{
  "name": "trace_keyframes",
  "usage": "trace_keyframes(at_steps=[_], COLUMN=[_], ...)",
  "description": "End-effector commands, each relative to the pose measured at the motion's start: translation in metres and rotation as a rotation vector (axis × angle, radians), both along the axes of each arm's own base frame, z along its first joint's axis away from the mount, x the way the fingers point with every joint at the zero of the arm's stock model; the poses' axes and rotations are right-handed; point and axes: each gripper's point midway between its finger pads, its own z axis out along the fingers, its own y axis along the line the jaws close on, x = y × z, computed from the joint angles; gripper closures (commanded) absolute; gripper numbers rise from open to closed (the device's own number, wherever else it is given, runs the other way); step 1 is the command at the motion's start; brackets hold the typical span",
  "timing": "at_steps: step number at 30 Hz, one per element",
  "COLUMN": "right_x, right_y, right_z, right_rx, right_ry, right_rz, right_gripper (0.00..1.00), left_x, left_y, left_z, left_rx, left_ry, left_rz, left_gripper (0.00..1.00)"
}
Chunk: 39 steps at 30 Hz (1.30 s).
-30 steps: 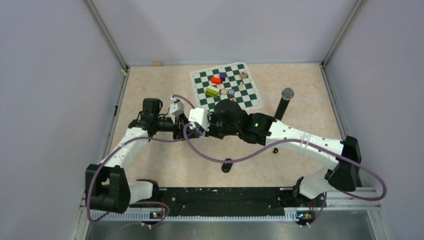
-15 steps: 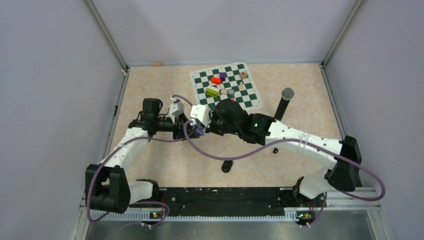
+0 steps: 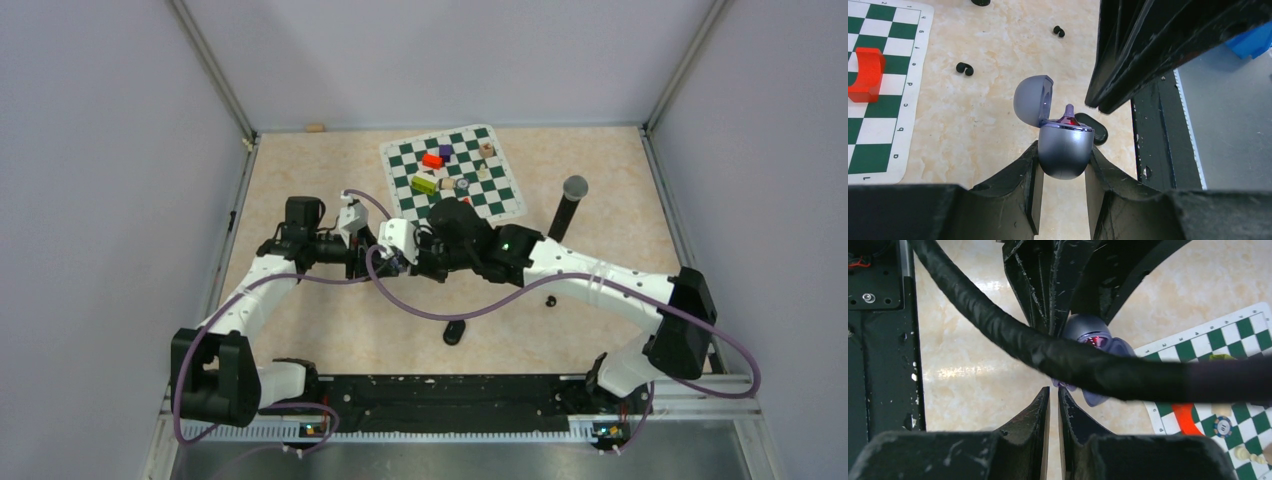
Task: Insert the wireless bluetooth earbuds into the charging case
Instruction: Place the earbud in the charging case, then close the charging case.
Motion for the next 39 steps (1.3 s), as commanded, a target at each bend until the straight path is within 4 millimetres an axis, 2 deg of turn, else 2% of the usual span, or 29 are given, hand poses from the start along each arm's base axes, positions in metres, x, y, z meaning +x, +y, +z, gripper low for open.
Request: trace_keyframes(at_steps=[1, 7, 17, 23, 26, 29, 33, 35, 39], right_x=[-0.003, 0.019, 0.026, 0.014, 0.007, 0.016, 0.035, 0.047, 0.064], right_y=[0.010, 0.010, 0.003, 0.002, -0.003, -0.014, -0.026, -0.029, -0.030], right_z=[-0.011, -0.010, 0.011, 0.011, 0.025, 0.043, 0.056, 0.055, 0.041], right_rx=[-0.007, 0.000, 0.053, 0.031, 0.047, 0.066, 0.097, 0.108, 0.097], right_ry=[0.060, 0.009, -0.051, -0.033, -0.050, -0.116, -0.181, -0.200, -0.216], right_rz=[0.020, -0.090, -0.131, -0.061, -0.029, -0.079, -0.173, -0.228, -0.303], right_gripper=[0.91, 0.96, 0.97, 0.97, 0.97, 0.97, 0.97, 0.97, 0.96], left_x=[0.003, 0.002, 0.003, 0.003, 0.003, 0.003, 0.002, 0.001, -0.005], left_y=[-0.003, -0.003, -0.003, -0.003, -0.003, -0.003, -0.003, -0.003, -0.004], left_z=[0.020, 0.021, 0.020, 0.019, 0.019, 0.018, 0.018, 0.019, 0.021], left_rx=[-0.035, -0.036, -0.035, -0.034, -0.034, -0.035, -0.041, -0.046, -0.061], left_ry=[-0.086, -0.088, -0.087, -0.086, -0.086, -0.085, -0.080, -0.080, -0.095], left_rz=[-0.029, -0.031, -0.030, -0.029, -0.029, -0.032, -0.038, -0.045, -0.072], left_gripper=[1.00, 1.00, 1.00, 1.00, 1.00, 1.00, 1.00, 1.00, 1.00])
